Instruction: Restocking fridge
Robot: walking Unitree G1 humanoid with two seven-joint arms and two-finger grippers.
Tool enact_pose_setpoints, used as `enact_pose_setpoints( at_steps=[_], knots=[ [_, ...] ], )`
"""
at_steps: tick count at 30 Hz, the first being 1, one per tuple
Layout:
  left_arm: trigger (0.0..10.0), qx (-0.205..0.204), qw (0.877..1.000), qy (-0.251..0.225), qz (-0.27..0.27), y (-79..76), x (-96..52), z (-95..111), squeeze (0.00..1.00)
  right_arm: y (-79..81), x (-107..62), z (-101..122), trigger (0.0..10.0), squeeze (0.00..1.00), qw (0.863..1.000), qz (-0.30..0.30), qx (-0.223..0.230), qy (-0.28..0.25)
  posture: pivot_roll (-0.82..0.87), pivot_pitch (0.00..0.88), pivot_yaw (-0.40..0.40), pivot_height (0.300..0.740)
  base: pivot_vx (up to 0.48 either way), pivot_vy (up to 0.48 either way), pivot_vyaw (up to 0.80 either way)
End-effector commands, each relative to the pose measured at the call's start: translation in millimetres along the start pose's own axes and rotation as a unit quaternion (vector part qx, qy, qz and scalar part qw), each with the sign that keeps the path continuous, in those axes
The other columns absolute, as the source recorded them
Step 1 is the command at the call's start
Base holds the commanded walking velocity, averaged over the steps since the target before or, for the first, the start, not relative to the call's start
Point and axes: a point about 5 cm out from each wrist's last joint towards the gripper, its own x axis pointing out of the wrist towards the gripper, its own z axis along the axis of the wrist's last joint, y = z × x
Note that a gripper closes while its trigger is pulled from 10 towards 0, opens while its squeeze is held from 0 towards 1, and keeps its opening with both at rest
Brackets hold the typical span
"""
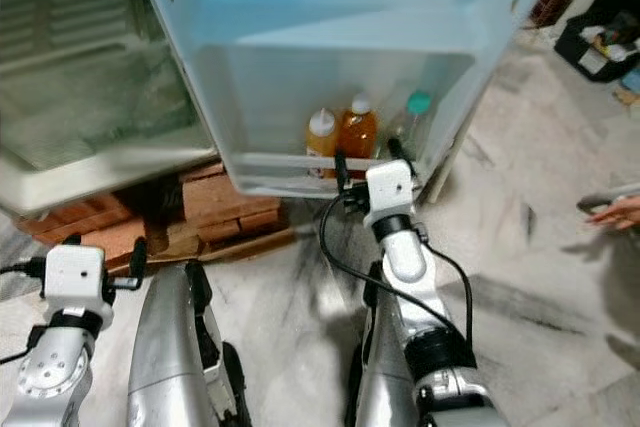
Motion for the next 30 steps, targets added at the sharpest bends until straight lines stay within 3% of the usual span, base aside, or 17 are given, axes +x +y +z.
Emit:
enact_pose_setpoints(
  at_steps=[1, 6, 9, 13, 19, 23, 30],
  knots=[
    [10.0, 0.002, 1.0, 0.01, 0.0, 0.6, -2.7, -6.2, 0.0, 4.4, -12.2, -0.8, 10.0, 0.0, 1.0, -0.001, 0.009, 0.014, 0.06, 0.114, 0.028, 0.488, 0.0, 0.0, 0.0],
    [10.0, 0.007, 1.0, 0.003, -0.008, -0.8, 1.5, -3.6, 0.0, 5.1, -18.6, 3.8, 10.0, 0.0, 0.999, 0.0, 0.034, 0.014, 0.05, 0.11, 0.034, 0.493, 0.0, 0.0, 0.0],
    [10.0, 0.016, 1.0, -0.016, -0.018, -4.0, 8.8, 5.9, 0.0, -1.4, -16.4, 12.8, 10.0, 0.0, 0.999, -0.015, 0.047, 0.012, 0.05, 0.117, 0.028, 0.518, 0.0, 0.0, 0.0],
    [10.0, 0.015, 0.999, -0.022, -0.026, -7.9, 9.9, 8.8, 0.0, -2.3, -16.3, 14.9, 10.0, 0.0, 0.999, -0.017, 0.032, 0.014, 0.06, 0.123, 0.025, 0.533, 0.0, 0.0, 0.0],
    [10.0, 0.015, 0.999, -0.018, -0.046, -15.9, 6.3, 3.3, 0.0, 5.5, -27.7, 8.1, 10.0, 0.0, 0.998, -0.008, 0.051, 0.044, 0.07, 0.104, 0.033, 0.573, 0.0, 0.0, 0.0],
    [10.0, 0.011, 0.999, -0.02, -0.038, -11.5, 4.5, 6.3, 0.0, -0.1, -36.7, 5.0, 10.0, 0.0, 0.995, -0.012, 0.069, 0.066, 0.07, 0.09, 0.037, 0.603, 0.0, 0.0, 0.0],
    [10.0, 0.01, 0.998, -0.025, -0.051, -10.8, -12.5, 10.7, 0.0, -12.7, -59.2, 11.2, 10.0, 0.0, 0.996, -0.005, 0.049, 0.072, 0.05, 0.072, 0.028, 0.643, 0.0, 0.0, 0.0]
  ],
)
